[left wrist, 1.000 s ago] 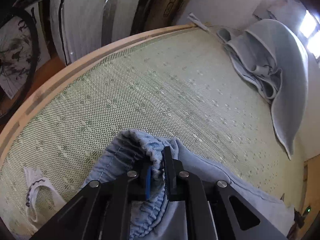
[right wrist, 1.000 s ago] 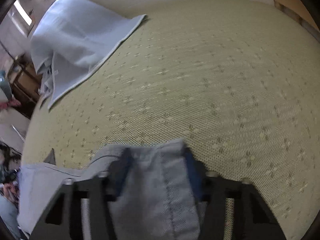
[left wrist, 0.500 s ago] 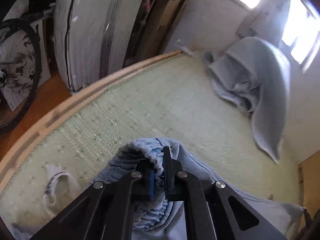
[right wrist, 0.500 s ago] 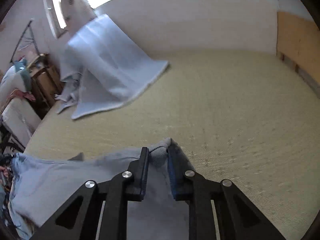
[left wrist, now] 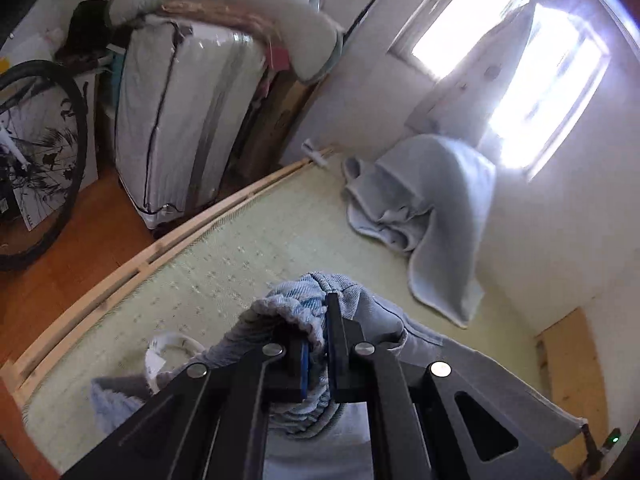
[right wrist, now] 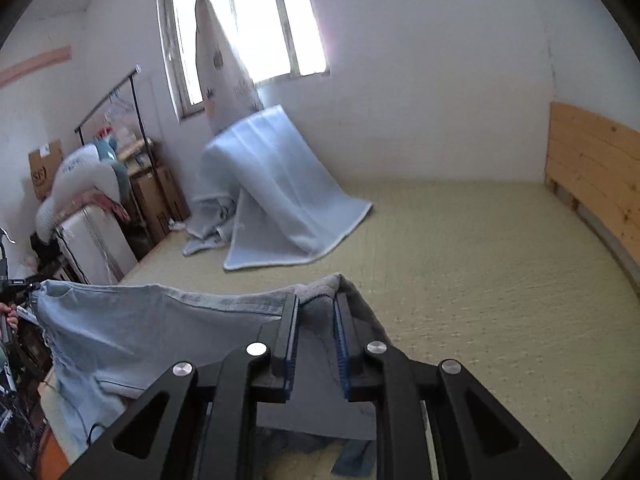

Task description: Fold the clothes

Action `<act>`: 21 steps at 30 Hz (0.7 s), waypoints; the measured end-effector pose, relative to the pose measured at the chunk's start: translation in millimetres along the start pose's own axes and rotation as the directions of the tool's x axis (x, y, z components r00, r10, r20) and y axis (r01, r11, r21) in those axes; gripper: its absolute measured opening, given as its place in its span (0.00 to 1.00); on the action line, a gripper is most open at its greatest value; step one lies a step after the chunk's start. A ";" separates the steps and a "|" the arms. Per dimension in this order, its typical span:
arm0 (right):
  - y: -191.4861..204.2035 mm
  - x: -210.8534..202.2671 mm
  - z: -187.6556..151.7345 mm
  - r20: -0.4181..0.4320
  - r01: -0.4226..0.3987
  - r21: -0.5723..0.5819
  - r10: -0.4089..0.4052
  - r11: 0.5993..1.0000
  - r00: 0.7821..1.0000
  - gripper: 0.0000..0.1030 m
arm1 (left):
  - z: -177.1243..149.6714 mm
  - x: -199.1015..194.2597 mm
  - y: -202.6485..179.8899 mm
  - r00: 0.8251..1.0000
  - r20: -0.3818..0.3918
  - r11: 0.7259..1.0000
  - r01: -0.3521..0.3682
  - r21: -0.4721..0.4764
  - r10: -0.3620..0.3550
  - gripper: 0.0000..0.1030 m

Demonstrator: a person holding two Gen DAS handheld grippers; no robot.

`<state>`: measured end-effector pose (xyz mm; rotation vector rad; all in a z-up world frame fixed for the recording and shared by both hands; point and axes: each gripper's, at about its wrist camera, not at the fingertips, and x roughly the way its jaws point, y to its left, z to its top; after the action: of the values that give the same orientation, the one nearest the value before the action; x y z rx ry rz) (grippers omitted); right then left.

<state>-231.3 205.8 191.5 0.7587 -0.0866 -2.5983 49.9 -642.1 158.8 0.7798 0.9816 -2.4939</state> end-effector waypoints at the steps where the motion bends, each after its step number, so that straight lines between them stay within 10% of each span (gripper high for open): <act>1: 1.6 -22.2 -0.5 0.016 0.001 0.002 -0.001 1.000 1.000 0.15 | -0.4 -15.8 1.4 1.000 0.007 1.000 0.013 -0.006 -0.013 0.05; 13: 38.8 -225.0 -97.0 0.187 0.039 -0.081 -0.023 0.996 0.982 0.15 | -84.0 -159.9 82.7 0.983 0.121 0.988 0.144 -0.058 -0.136 0.05; 17: 32.8 -210.6 -190.2 -0.017 -0.005 -0.032 0.004 0.999 1.000 0.12 | -148.7 -143.2 156.6 0.996 0.071 0.990 0.064 -0.122 -0.056 0.05; 21: 55.7 -194.6 -267.5 -0.248 -0.143 -0.061 0.124 0.988 0.961 0.10 | -203.4 -130.1 206.0 0.999 -0.012 0.975 -0.047 -0.218 0.045 0.06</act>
<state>78.4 252.9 71.6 1.0009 0.0365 -2.3476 328.7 -627.7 7.8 0.7333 1.2014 -2.2959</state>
